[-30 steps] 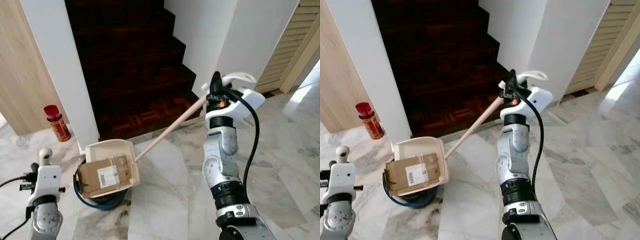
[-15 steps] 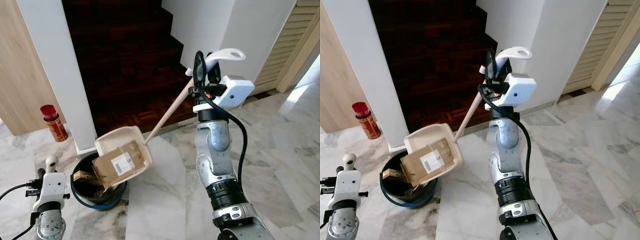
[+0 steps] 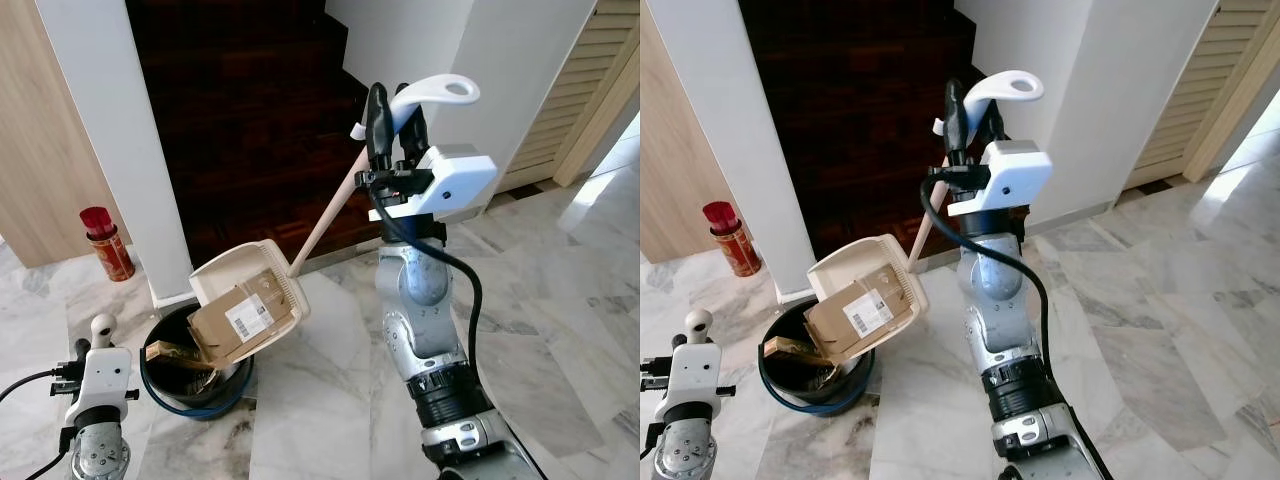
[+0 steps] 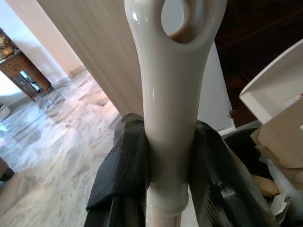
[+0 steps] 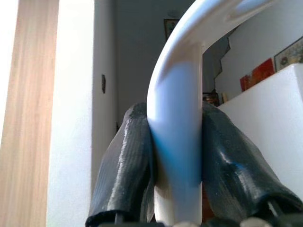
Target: Sweep floor
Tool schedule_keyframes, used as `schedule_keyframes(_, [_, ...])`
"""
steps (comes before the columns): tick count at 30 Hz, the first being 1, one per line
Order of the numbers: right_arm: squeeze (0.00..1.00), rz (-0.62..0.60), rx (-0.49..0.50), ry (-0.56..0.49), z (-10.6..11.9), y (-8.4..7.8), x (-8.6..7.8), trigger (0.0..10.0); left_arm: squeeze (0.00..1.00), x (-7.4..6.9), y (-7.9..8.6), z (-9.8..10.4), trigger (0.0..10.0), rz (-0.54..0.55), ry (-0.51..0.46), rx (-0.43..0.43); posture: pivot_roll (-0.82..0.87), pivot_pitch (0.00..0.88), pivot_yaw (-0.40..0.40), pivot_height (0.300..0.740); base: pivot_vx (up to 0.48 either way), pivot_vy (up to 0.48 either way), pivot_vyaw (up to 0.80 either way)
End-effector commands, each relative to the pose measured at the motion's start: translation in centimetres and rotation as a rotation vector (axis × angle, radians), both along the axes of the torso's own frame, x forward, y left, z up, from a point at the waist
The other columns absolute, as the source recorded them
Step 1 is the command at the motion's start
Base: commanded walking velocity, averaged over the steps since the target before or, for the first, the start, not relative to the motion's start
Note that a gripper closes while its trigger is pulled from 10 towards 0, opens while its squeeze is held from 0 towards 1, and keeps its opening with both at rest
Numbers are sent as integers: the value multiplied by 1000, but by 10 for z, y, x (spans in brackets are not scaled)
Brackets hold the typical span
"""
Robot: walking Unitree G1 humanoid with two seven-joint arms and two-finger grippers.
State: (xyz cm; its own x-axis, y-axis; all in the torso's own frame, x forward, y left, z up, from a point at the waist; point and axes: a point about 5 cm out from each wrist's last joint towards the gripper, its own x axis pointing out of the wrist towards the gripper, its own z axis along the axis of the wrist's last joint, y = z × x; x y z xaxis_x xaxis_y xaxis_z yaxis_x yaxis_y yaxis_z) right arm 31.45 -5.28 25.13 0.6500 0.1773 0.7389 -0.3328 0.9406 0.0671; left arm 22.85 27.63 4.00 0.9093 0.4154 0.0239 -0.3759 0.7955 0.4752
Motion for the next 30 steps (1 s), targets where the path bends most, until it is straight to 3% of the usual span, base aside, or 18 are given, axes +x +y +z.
schedule_keyframes(1, [0,51,149,-74,16,20,-21,10000,0,1,1,1,10000,-6,-8,21,137,0,-78,740,0,0,0])
schedule_keyframes(4, [0,73,154,-67,15,24,-24,10000,0,1,1,0,10000,-8,-4,21,137,0,-78,740,0,0,0])
schedule_keyframes(9, [0,134,210,66,5,32,-22,10000,0,1,-2,-1,10000,-23,-6,9,138,0,-79,740,0,0,0])
schedule_keyframes(15, [0,151,225,170,-7,30,-13,10000,0,2,-7,-2,10000,-36,-10,-4,133,0,-80,740,0,0,0])
schedule_keyframes(30, [0,178,241,235,-10,28,-10,10000,0,2,-9,-2,10000,-45,-18,-15,134,0,-79,740,0,0,0])
